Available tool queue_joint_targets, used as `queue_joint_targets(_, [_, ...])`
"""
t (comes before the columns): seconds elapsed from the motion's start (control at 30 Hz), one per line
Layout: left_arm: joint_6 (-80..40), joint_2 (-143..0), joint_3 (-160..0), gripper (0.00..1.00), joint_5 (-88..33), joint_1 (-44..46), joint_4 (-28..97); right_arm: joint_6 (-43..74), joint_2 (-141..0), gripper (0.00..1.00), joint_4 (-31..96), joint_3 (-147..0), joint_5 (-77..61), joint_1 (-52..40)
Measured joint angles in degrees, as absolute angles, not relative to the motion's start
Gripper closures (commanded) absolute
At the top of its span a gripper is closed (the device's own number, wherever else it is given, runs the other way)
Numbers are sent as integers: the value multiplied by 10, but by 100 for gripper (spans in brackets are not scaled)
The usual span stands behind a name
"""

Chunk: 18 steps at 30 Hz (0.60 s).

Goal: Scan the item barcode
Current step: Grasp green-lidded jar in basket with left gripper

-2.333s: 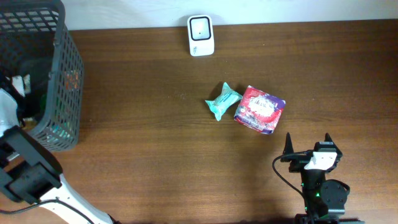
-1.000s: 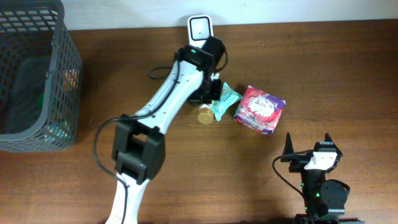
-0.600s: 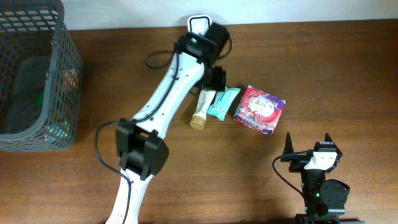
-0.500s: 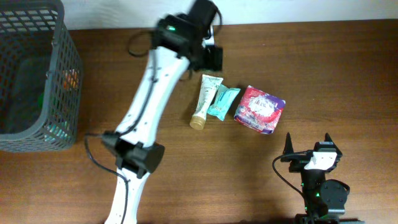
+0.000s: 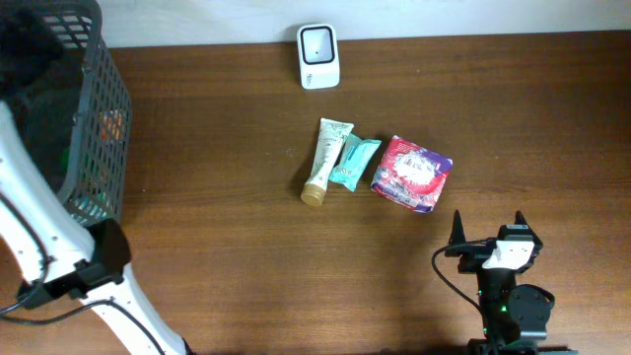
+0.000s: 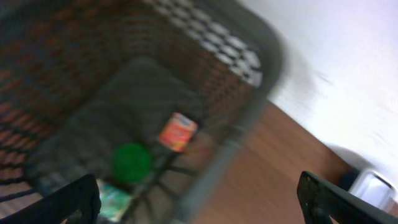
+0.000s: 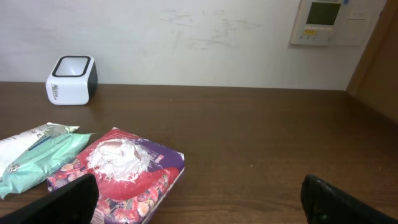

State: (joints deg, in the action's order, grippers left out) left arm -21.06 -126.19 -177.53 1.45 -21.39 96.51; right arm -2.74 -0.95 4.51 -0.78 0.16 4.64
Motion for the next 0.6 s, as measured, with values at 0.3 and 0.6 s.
queue_joint_targets(0.3, [-175, -1259, -1606, 1, -6, -320, 963, -27, -10, 1, 45, -8, 2, 46])
queue_joint_targets(0.6, [-158, -1258, -1389, 0, -6, -320, 820, -28, -10, 1, 45, -8, 2, 46])
